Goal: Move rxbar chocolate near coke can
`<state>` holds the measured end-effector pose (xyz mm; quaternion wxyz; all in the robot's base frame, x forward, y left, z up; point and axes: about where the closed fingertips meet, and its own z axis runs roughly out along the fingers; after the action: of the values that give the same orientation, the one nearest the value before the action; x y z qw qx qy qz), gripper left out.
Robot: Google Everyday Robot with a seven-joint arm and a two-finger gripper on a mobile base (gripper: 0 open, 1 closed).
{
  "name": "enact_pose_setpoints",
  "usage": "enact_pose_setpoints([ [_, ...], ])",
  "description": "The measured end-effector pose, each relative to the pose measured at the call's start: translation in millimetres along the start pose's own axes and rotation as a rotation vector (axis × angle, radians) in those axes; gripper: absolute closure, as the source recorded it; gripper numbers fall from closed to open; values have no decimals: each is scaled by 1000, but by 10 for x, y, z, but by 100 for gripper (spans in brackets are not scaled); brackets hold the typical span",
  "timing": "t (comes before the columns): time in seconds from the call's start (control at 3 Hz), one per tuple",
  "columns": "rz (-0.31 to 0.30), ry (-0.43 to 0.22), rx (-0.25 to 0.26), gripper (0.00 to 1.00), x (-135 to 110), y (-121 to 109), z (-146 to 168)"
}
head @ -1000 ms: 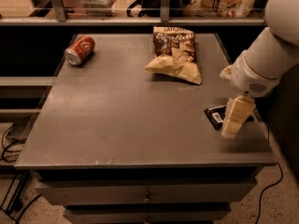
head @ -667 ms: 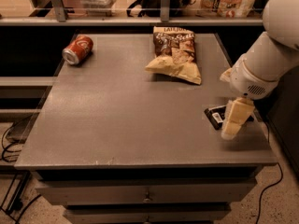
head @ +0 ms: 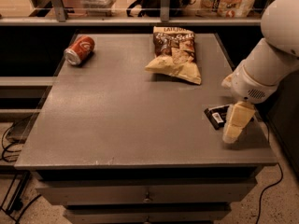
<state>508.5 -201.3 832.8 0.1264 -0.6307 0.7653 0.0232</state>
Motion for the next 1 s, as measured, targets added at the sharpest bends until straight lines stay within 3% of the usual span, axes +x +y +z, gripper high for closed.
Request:
enact_pose_setpoints([
  [0.33, -2, -12, -9, 17, 19, 16, 19],
  [1.0, 4, -34, -20, 64, 37, 34, 18],
])
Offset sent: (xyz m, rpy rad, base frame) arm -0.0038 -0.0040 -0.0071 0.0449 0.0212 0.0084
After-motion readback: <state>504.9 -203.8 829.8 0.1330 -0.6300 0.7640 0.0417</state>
